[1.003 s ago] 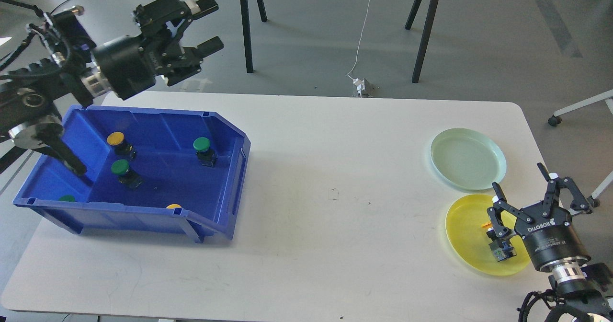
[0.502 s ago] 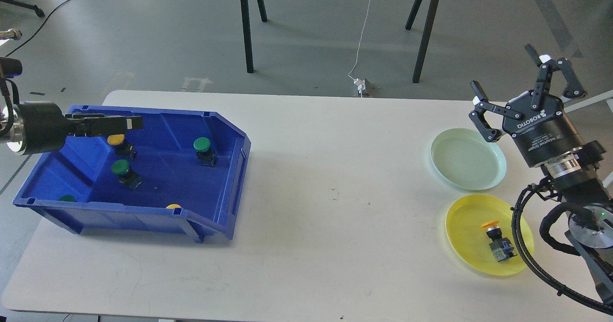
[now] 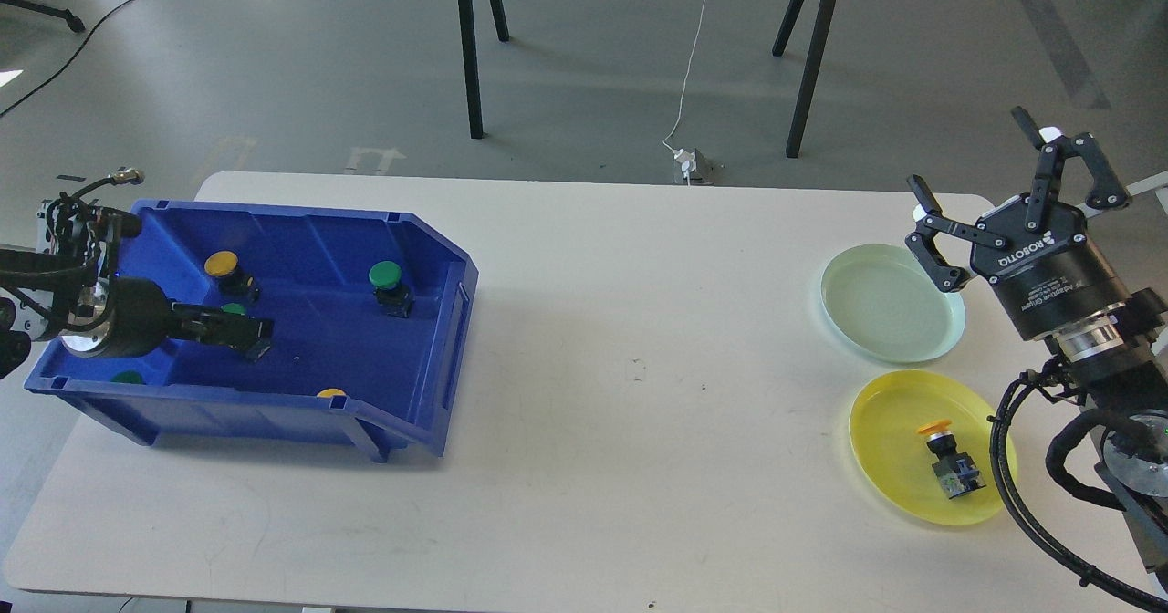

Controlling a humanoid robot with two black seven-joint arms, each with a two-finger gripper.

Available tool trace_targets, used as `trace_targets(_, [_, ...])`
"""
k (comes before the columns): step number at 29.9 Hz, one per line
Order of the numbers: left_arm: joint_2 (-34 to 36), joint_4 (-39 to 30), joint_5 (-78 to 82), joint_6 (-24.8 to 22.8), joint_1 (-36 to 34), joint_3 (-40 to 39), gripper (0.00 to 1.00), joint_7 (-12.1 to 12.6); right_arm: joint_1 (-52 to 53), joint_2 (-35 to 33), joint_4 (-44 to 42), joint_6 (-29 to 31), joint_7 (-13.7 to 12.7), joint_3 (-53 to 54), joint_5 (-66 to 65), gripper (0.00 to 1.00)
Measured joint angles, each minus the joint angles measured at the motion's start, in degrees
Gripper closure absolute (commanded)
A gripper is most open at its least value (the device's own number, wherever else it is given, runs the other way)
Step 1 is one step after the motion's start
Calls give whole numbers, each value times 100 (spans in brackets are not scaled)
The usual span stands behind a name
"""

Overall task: Pass button and place on color plate
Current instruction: 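Lower the left gripper into the bin and grasp a green-capped button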

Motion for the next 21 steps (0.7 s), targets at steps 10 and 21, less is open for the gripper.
trace_targets(10, [-255,408,-3,1,1,87,8,0,-17,-1,2,37,1,9,4,4])
trace_targets(21, [-663,1065,-13,190,-37,88,8,1,-97,-1,18,38,25,10,4,4])
